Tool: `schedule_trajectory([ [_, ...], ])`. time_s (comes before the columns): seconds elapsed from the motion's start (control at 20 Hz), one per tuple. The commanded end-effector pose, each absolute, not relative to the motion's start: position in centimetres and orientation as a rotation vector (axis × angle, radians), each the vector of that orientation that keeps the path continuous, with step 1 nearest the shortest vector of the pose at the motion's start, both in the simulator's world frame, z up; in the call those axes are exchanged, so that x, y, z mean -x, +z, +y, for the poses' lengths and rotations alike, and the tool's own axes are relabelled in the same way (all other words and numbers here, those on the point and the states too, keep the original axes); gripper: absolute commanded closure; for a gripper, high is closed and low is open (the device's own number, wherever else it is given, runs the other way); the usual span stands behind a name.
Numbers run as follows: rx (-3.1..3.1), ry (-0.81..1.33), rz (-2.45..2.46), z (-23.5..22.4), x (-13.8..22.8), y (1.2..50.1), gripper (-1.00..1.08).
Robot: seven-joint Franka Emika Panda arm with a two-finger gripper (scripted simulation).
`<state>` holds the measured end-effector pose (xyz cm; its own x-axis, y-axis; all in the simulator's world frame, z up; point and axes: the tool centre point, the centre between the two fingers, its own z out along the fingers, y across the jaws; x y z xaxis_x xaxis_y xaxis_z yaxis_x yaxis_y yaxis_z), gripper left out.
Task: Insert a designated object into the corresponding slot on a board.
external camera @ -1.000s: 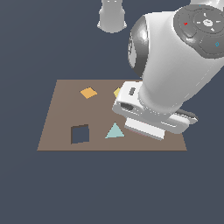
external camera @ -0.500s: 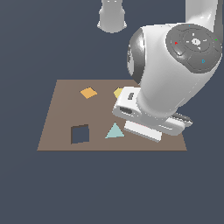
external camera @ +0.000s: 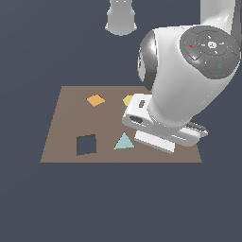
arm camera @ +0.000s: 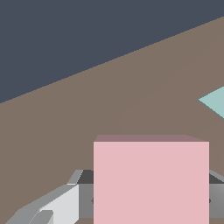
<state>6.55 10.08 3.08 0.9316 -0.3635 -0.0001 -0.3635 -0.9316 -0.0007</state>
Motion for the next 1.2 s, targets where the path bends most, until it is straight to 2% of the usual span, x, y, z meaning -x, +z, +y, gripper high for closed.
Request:
schedule_trajectory([
  [0.0,3.087,0.0,0.581,10.1,-6.6,3.1,1.08],
  [0.55,3.101,0.0,0.497,7.9,-6.2,3.2,1.08],
  [1.15,3.134,0.001,0.218,0.6,-6.0,3.5,1.08],
])
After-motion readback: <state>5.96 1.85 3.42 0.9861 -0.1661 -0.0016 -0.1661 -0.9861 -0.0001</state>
